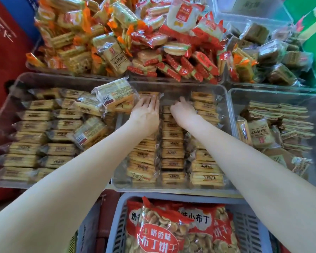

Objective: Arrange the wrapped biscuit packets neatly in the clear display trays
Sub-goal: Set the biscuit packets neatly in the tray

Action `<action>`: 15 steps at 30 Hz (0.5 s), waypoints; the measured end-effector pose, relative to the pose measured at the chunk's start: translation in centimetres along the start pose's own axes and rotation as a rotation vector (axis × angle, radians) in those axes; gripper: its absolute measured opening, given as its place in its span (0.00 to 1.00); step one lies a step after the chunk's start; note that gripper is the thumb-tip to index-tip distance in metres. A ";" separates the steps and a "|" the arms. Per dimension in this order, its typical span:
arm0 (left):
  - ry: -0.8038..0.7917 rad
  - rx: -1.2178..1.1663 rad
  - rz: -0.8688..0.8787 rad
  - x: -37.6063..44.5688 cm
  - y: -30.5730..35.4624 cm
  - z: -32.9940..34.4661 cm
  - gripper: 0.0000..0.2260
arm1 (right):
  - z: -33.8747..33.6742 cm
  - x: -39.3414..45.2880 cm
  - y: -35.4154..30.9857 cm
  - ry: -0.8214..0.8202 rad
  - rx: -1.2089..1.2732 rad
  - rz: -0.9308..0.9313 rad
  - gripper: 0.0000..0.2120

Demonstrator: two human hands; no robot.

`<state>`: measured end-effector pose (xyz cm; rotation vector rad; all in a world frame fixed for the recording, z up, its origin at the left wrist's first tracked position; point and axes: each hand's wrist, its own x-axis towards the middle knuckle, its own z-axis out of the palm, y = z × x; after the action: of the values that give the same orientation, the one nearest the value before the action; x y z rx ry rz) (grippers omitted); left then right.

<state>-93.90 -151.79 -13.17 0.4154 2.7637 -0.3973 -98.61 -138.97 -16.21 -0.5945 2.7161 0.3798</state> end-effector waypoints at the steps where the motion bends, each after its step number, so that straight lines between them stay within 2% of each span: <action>1: -0.008 0.013 -0.003 0.0 0.0 0.0 0.26 | 0.0 0.0 0.0 0.002 -0.036 -0.002 0.14; 8: -0.065 -0.013 -0.056 -0.2 0.5 0.2 0.25 | -0.9 0.3 -0.4 0.030 -0.144 -0.056 0.15; 13: -0.083 -0.110 -0.086 -0.4 0.6 0.3 0.24 | -0.7 -0.5 -0.1 0.097 -0.153 -0.067 0.31; 15: -0.121 -0.130 -0.089 -0.4 0.6 -0.2 0.25 | -0.9 -1.1 0.2 0.169 -0.086 -0.074 0.34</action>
<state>-93.33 -151.23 -12.98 0.2290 2.6775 -0.2527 -98.00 -138.70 -14.92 -0.7820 2.8389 0.4473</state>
